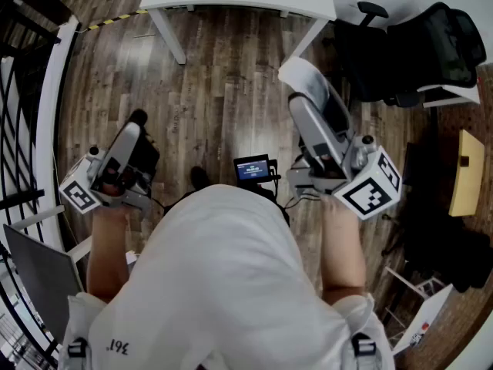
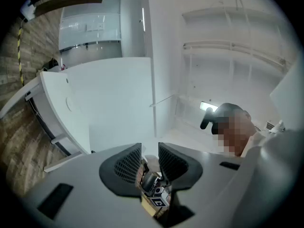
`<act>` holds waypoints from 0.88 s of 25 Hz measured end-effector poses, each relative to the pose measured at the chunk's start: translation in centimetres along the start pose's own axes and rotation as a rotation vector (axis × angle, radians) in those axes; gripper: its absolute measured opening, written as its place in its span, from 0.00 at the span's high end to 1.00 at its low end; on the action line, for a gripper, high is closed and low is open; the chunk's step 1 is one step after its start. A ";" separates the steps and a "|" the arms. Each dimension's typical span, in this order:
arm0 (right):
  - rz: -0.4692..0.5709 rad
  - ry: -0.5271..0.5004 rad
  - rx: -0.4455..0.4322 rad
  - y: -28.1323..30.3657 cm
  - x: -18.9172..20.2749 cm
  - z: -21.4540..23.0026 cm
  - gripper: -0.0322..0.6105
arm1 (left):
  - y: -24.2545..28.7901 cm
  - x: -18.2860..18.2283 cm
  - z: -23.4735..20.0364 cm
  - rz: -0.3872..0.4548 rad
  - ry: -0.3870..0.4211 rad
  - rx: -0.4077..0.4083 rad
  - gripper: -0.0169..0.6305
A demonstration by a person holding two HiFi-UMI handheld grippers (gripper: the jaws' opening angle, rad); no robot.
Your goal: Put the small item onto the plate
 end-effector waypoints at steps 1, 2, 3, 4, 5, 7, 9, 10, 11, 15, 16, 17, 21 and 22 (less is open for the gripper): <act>0.011 0.009 0.009 -0.1 -0.2 0.3 0.45 | -0.1 0.0 0.0 0.003 0.002 -0.003 0.83; 0.021 0.018 0.016 -0.3 -0.3 0.5 0.46 | -0.1 -0.1 0.0 0.005 0.004 -0.005 0.82; 0.029 0.026 0.022 -0.3 -0.4 0.7 0.45 | -0.2 -0.1 -0.1 0.006 0.006 -0.006 0.83; 0.033 0.032 0.026 -0.3 -0.4 0.8 0.45 | -0.1 -0.1 -0.1 0.005 0.008 -0.006 0.82; 0.035 0.035 0.027 -0.3 -0.4 0.8 0.46 | -0.1 -0.1 0.0 0.004 0.009 -0.005 0.83; 0.035 0.037 0.028 -0.2 -0.2 0.7 0.45 | 0.0 0.0 0.0 0.001 0.008 0.000 0.82; 0.032 0.034 0.030 -0.1 0.0 0.5 0.45 | 0.1 0.0 0.0 -0.001 0.006 0.006 0.82; 0.030 0.034 0.033 -0.1 0.1 0.4 0.46 | 0.0 0.0 0.0 -0.001 0.005 0.008 0.82; 0.028 0.034 0.035 -0.2 0.1 0.3 0.45 | 0.0 0.1 0.0 -0.002 0.003 0.009 0.82; 0.023 0.033 0.033 0.1 0.3 0.0 0.45 | -0.2 0.0 -0.2 -0.008 0.001 0.002 0.82; 0.023 0.033 0.034 0.1 0.4 0.0 0.45 | -0.3 0.0 -0.3 -0.013 0.002 -0.004 0.83; 0.024 0.035 0.036 0.2 0.6 -0.2 0.45 | -0.5 0.0 -0.4 -0.019 0.002 -0.009 0.83; 0.027 0.041 0.041 0.5 1.3 -0.7 0.45 | -1.2 -0.2 -0.6 -0.033 -0.005 -0.016 0.83; 0.028 0.042 0.043 0.6 1.5 -0.8 0.45 | -1.4 -0.3 -0.7 -0.034 -0.008 -0.015 0.82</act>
Point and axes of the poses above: the fingertips, and each gripper's own axes: y forward along the fingers, z to its right, x out of its underside, the point moved 6 cm from there along -y, backward along the fingers, and after that the axes turned 8 degrees about z, right-handed, at the moved point
